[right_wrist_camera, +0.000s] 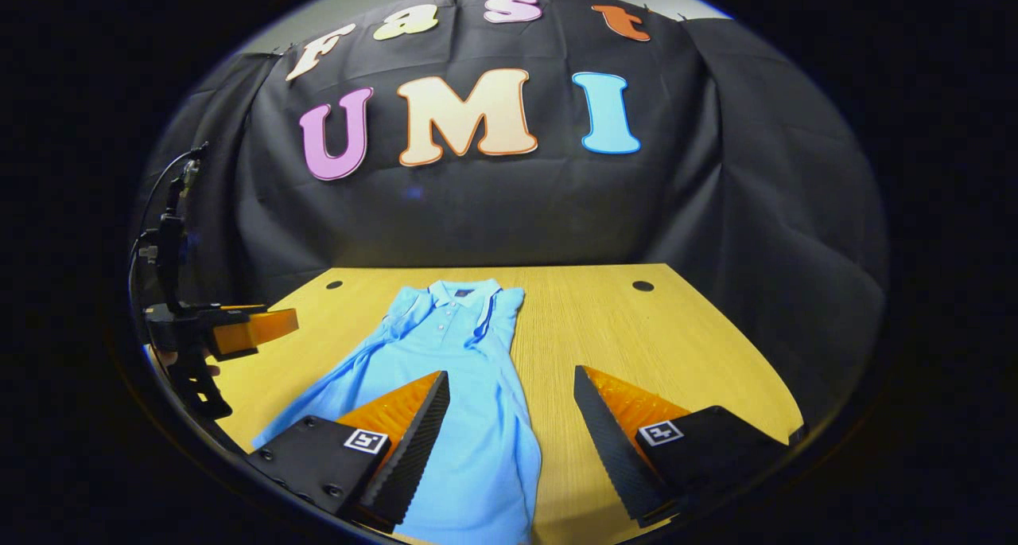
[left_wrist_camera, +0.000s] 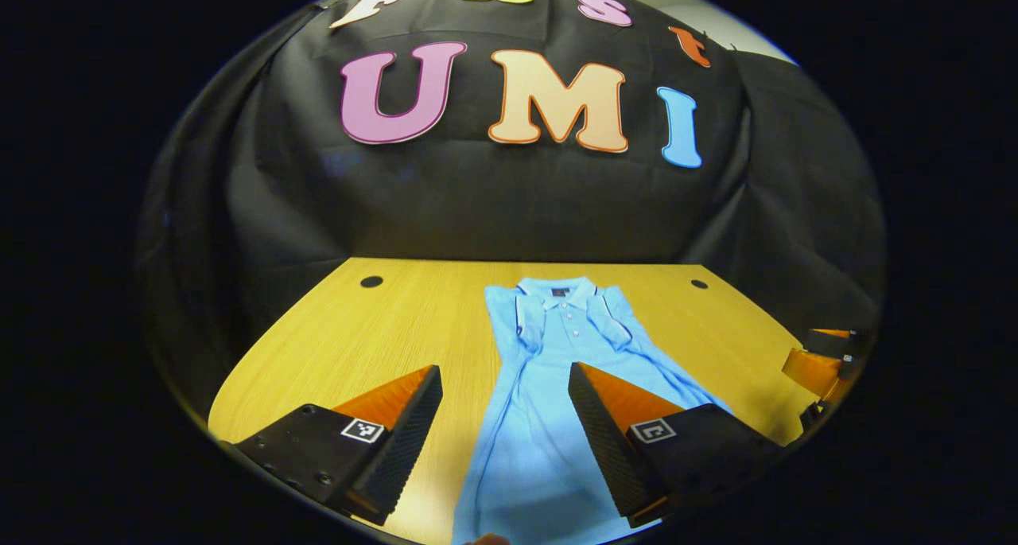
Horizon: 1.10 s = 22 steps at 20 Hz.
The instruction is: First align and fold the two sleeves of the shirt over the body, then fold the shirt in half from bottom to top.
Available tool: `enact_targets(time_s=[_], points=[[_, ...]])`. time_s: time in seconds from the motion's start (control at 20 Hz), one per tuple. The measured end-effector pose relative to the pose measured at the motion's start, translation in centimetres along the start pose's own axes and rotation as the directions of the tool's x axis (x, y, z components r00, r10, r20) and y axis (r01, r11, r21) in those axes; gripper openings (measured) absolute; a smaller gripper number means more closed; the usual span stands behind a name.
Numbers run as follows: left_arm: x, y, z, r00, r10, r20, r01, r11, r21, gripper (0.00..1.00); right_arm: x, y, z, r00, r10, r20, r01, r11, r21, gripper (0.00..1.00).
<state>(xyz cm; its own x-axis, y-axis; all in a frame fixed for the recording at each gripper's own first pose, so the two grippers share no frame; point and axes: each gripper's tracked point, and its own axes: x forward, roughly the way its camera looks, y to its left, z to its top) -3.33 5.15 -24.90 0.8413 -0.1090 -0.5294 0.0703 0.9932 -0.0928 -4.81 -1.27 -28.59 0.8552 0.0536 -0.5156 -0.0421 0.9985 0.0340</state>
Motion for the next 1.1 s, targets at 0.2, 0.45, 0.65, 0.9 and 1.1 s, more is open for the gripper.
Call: enact_targets(time_s=[0.2, 0.45, 0.65, 0.9, 1.1], points=[[-3.8, 0.2, -5.3, 0.997, -0.007, -0.076, 0.006, 1.0, -0.021, 0.96, -2.8, 0.4, -4.4, 0.999, 0.002, -0.053, -0.004, 1.0, -0.031, 0.98], [-6.4, 0.6, -12.3, 0.981, 0.012, -0.194, -0.008, 1.0, 0.022, 0.96, -4.2, 0.0, -9.8, 0.991, -0.016, -0.13, 0.009, 0.999, -0.052, 0.98], [-6.7, 0.7, -16.7, 0.962, 0.025, -0.271, -0.018, 0.999, 0.028, 0.96, -4.3, -0.2, -13.3, 0.981, -0.028, -0.19, 0.016, 0.998, -0.066, 0.94], [-6.5, 0.4, -17.6, 0.963, 0.029, -0.267, -0.017, 0.999, 0.049, 0.96, -4.3, -0.6, -18.0, 0.953, -0.049, -0.299, 0.024, 0.996, -0.089, 0.99], [-6.7, -0.2, -17.8, 0.971, -0.016, -0.24, 0.026, 0.999, 0.039, 0.95, -4.7, 0.1, -18.4, 0.944, -0.017, -0.329, 0.006, 0.999, -0.033, 0.94]])
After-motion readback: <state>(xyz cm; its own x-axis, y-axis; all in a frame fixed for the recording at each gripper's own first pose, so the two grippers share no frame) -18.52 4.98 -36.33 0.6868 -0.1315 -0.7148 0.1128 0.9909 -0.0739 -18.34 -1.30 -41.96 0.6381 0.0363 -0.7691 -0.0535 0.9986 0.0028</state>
